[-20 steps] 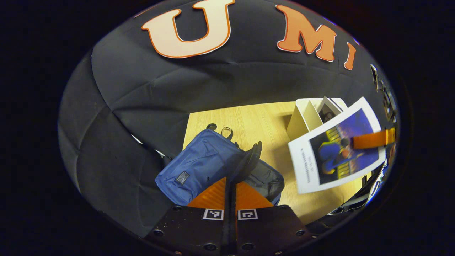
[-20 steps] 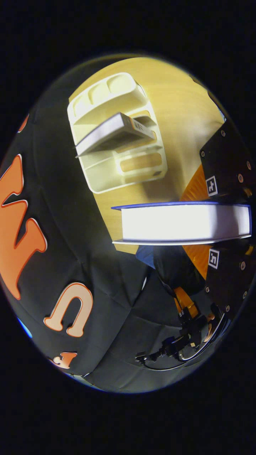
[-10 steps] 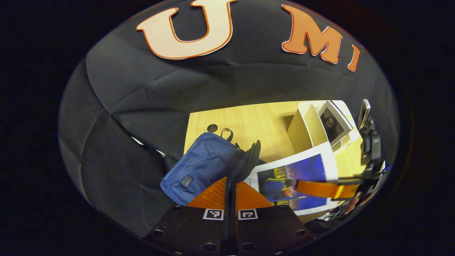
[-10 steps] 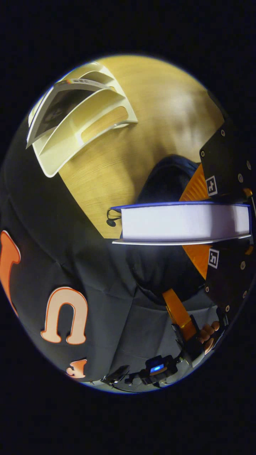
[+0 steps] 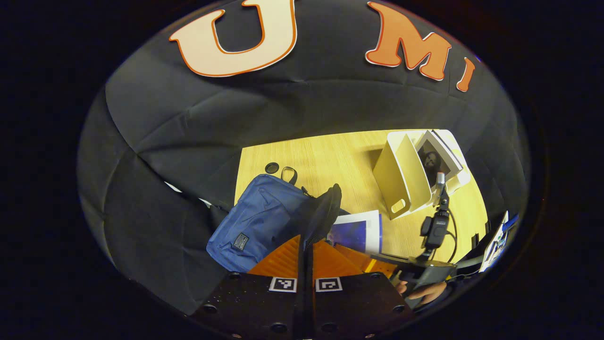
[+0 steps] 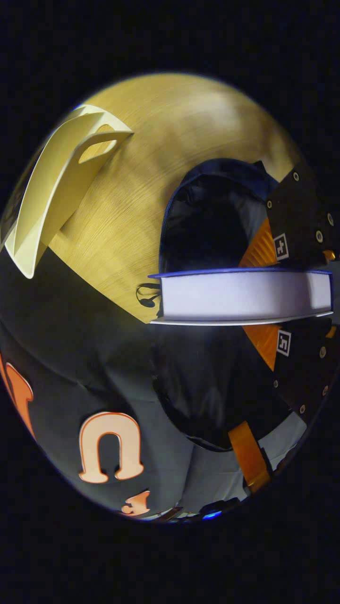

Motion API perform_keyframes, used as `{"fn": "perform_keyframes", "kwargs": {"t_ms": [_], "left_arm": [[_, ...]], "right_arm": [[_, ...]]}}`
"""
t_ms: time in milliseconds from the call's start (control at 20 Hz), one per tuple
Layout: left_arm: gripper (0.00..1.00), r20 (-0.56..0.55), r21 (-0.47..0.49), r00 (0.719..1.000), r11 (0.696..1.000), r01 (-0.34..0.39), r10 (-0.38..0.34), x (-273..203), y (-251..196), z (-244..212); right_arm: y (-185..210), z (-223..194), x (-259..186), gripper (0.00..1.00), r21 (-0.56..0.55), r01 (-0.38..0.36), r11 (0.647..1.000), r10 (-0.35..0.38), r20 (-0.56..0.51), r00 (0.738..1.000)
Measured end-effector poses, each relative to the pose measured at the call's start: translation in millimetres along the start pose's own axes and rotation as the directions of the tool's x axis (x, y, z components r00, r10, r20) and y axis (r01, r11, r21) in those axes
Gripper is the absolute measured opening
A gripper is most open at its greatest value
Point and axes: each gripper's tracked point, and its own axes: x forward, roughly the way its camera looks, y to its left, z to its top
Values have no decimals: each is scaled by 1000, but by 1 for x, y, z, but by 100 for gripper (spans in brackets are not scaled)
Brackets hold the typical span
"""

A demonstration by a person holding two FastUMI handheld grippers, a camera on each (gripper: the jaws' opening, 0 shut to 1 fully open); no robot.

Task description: Open the schoolbag, grab two books from the bookshelf and put them into the schoolbag.

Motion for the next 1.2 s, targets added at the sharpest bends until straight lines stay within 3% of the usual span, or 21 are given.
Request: {"fn": "perform_keyframes", "kwargs": {"t_ms": [200, 250, 300, 350, 400, 450, 550, 600, 650, 750, 800, 1050, 1200], "left_arm": [[0, -7, 3, 1000, 1000, 23, -23, 3, -7, -1], [0, -3, 8, 1000, 1000, 26, -26, 4, -10, 1], [0, -8, 16, 1000, 999, 28, -28, 5, -12, -1], [0, -9, 20, 999, 999, 32, -32, 6, -14, -1], [0, -12, 23, 999, 999, 36, -35, 8, -14, -2], [0, -13, 18, 999, 999, 42, -42, 9, -15, -3], [0, -12, -1, 999, 999, 41, -41, 10, -12, -3], [0, -6, -5, 999, 999, 42, -42, 9, -12, -1], [0, 1, -10, 999, 999, 37, -37, 8, -9, 0], [0, 5, -25, 999, 999, 39, -39, 7, -6, -1], [0, 5, -32, 999, 998, 47, -46, 8, -8, -2], [0, 10, -60, 998, 997, 55, -55, 9, -10, -5], [0, 12, -73, 998, 995, 62, -62, 10, -13, -7]], "right_arm": [[-1, -13, 32, 39, 82, -18, 996, 18, -2, 1000], [-3, -19, 40, 48, 111, -11, 994, 12, -3, 1000], [-7, -26, 49, 39, 120, 0, 993, 2, -17, 1000], [-6, -30, 54, 39, 135, -3, 991, 6, -18, 1000], [-4, -35, 59, 29, 137, -6, 991, 10, -26, 1000], [0, -37, 62, 40, 124, -10, 992, 14, -34, 999], [-7, -48, 54, 42, 97, 43, 994, -35, -77, 996], [-10, -51, 54, 71, 90, 66, 994, -57, -100, 993], [-14, -52, 51, 45, 84, 84, 993, -74, -115, 991], [-17, -51, 41, 87, 81, 106, 991, -94, -137, 986], [-18, -50, 36, 97, 73, 117, 990, -105, -150, 983], [-33, -46, 4, 98, -18, 206, 978, -206, -170, 964], [-34, -28, -18, 97, -55, 205, 977, -211, -135, 968]]}}
